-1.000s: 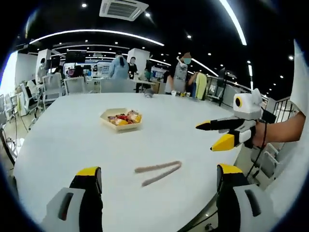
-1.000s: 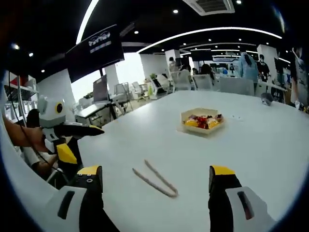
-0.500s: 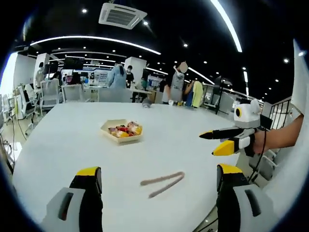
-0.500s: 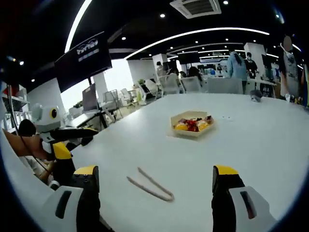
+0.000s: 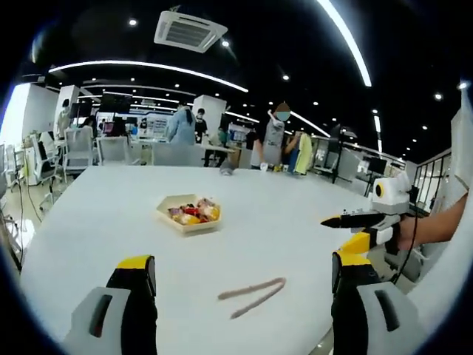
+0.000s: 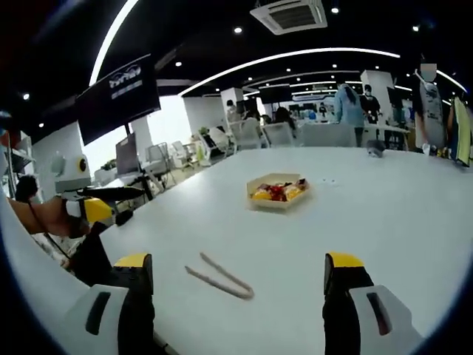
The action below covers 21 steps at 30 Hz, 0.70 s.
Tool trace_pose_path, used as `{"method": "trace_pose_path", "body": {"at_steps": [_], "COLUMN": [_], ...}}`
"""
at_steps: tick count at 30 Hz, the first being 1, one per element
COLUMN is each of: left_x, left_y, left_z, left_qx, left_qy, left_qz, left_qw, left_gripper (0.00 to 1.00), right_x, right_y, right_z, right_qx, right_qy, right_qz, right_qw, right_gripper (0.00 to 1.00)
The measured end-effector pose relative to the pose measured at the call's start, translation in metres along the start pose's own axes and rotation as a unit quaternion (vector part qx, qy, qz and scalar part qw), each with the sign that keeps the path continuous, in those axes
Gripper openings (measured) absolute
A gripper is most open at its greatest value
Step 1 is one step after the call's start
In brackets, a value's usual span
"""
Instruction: Place the target food into the container with the food tongs after gripping and lifting it, then release it inside without dropping or visibly crushing the food.
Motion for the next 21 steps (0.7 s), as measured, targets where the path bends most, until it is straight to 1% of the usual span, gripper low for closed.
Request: {"method": "trace_pose_path", "body": {"at_steps": [3, 5, 6, 8, 9, 13, 15, 17, 19, 21], "left_x": [-0.007, -0.009, -0.010, -0.012, -0.013, -0.017, -0.019, -0.020, -0.019, -0.019], "left_y": [0.003, 0.007, 0.009, 0.011, 0.013, 0.017, 0.020, 0.018, 0.015, 0.016], "left_z": [-0.001, 0.000, 0.001, 0.003, 0.005, 0.006, 0.006, 0.009, 0.010, 0.010], "left_qx": [0.001, 0.010, 0.011, 0.010, 0.012, 0.011, 0.020, 0.025, 0.013, 0.011], "left_qy": [0.003, 0.001, -0.002, -0.005, -0.008, -0.011, -0.009, -0.011, -0.015, -0.017], "left_qz": [0.000, -0.001, -0.001, 0.004, 0.007, 0.010, 0.010, 0.001, 0.004, 0.011], "left_qw": [1.0000, 1.0000, 0.9999, 0.9999, 0.9999, 0.9998, 0.9997, 0.9996, 0.9998, 0.9997], "left_gripper": [0.99, 0.99, 0.99, 0.99, 0.99, 0.99, 0.99, 0.99, 0.99, 0.99], "right_x": [-0.004, -0.008, -0.007, -0.007, -0.006, -0.007, -0.009, -0.007, -0.003, -0.001], "right_y": [-0.001, 0.000, 0.000, 0.001, 0.003, 0.003, 0.004, 0.006, 0.008, 0.009], "right_z": [0.002, 0.003, 0.004, 0.005, 0.006, 0.012, 0.012, 0.011, 0.010, 0.009], "right_qx": [-0.007, -0.005, -0.010, -0.005, 0.004, -0.004, -0.006, -0.002, 0.003, 0.005], "right_qy": [0.000, 0.000, -0.004, -0.006, -0.008, -0.010, -0.005, -0.005, -0.013, -0.017], "right_qz": [0.002, -0.001, 0.000, 0.001, 0.002, 0.001, -0.001, -0.003, 0.002, 0.006], "right_qw": [1.0000, 1.0000, 0.9999, 1.0000, 1.0000, 0.9999, 1.0000, 1.0000, 0.9999, 0.9998], "right_gripper": [0.98, 0.97, 0.97, 0.97, 0.97, 0.97, 0.97, 0.97, 0.97, 0.97]}}
Point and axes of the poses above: the point that each gripper's makers call its tool centre point, and the gripper's own axes: z roughly backward along the fingers, x roughly to its left, y roughly out of its underside, the point moved 2 cm from there along z, roughly backward along the fingers, and after that the axes turned 3 degrees about -x, right-handed, at the moved point
